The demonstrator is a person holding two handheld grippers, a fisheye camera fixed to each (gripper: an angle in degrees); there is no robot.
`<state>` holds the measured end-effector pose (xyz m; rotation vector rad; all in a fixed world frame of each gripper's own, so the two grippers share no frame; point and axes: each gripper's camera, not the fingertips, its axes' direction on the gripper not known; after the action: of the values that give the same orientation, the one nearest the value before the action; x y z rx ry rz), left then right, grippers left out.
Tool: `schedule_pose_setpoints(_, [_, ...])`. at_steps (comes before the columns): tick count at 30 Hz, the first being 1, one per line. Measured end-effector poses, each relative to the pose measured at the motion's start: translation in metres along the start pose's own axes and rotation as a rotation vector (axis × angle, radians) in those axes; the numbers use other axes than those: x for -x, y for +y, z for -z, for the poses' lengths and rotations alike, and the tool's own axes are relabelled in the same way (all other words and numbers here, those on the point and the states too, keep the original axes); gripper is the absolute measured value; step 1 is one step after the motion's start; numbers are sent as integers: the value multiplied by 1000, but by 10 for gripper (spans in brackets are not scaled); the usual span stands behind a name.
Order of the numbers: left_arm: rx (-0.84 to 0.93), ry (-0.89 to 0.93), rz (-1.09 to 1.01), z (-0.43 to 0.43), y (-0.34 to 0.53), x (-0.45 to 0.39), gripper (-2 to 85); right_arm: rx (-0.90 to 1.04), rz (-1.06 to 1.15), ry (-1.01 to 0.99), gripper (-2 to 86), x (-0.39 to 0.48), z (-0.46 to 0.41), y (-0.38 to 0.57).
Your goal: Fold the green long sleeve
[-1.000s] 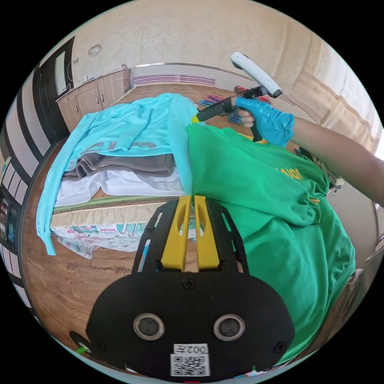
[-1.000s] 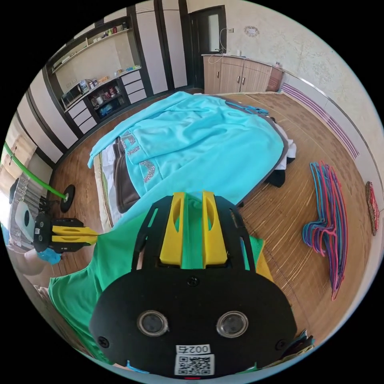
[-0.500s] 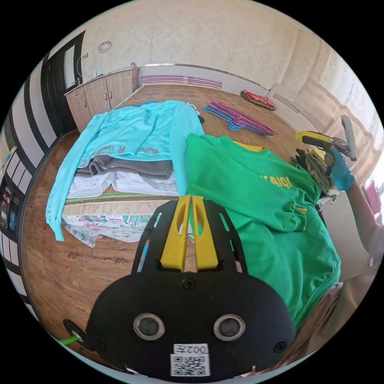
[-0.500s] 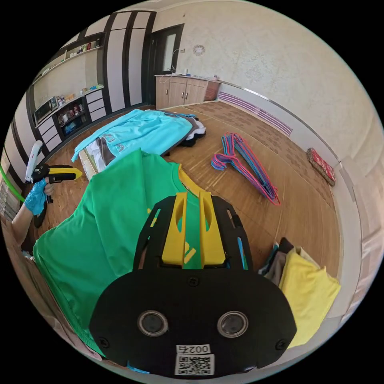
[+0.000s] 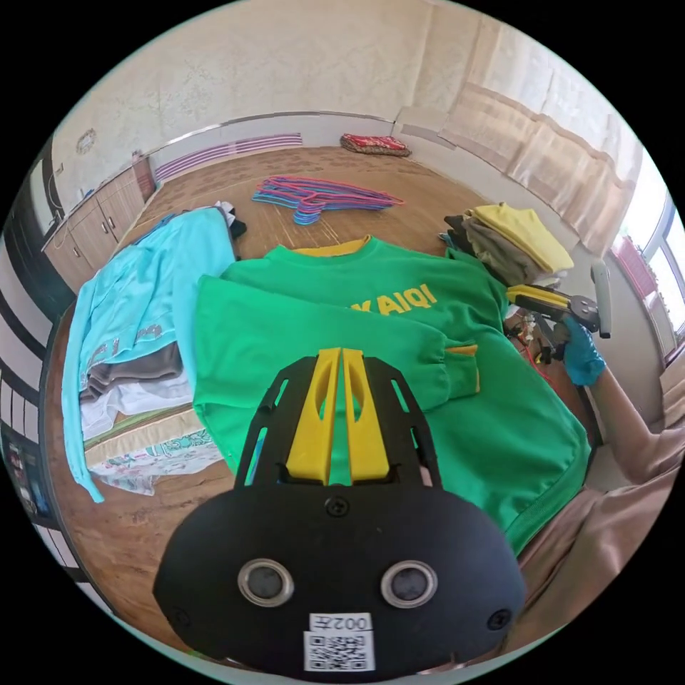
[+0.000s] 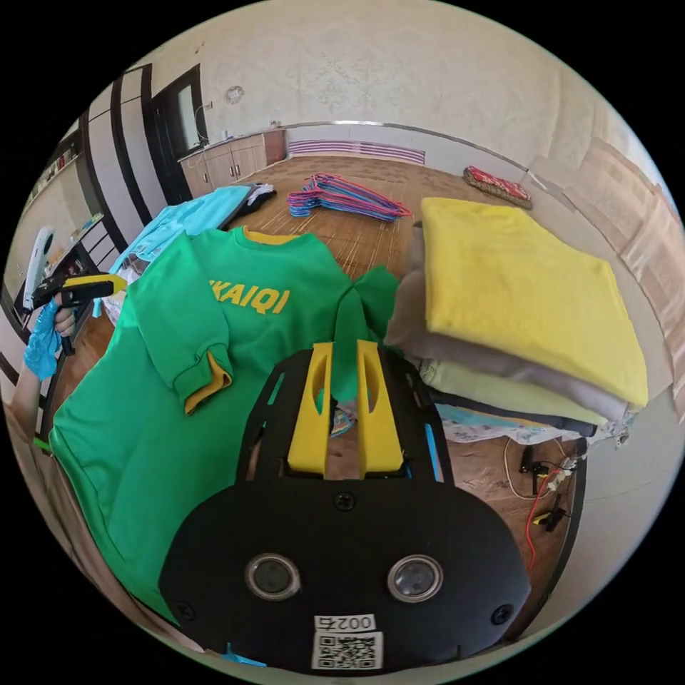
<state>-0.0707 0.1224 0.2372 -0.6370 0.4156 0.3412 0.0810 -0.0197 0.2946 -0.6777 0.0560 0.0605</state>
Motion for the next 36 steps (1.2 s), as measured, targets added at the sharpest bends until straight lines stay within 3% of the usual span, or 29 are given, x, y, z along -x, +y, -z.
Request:
schedule_pose_setpoints(10, [39,30,-167,-9,-34,-74,-11,-50,-119,20,114,-25,-19,66])
schedule_pose_setpoints(15, [33,62,-236,-12,-52,-105,-9,-45,-112,29,75,-32,-26,78])
schedule_pose_setpoints(20, [3,122,-333,-17,-71,-137,19,-137,-33,25,15,-23,-7,88])
schedule_pose_setpoints(28, [-46,199,-584,-44,-95,-187,101,-191,198,-52,1,0,21,93])
schedule_pose_setpoints(36, [-65,132,-650,-68,-101,-213,80,-162,262,-129,4,-10,30,101])
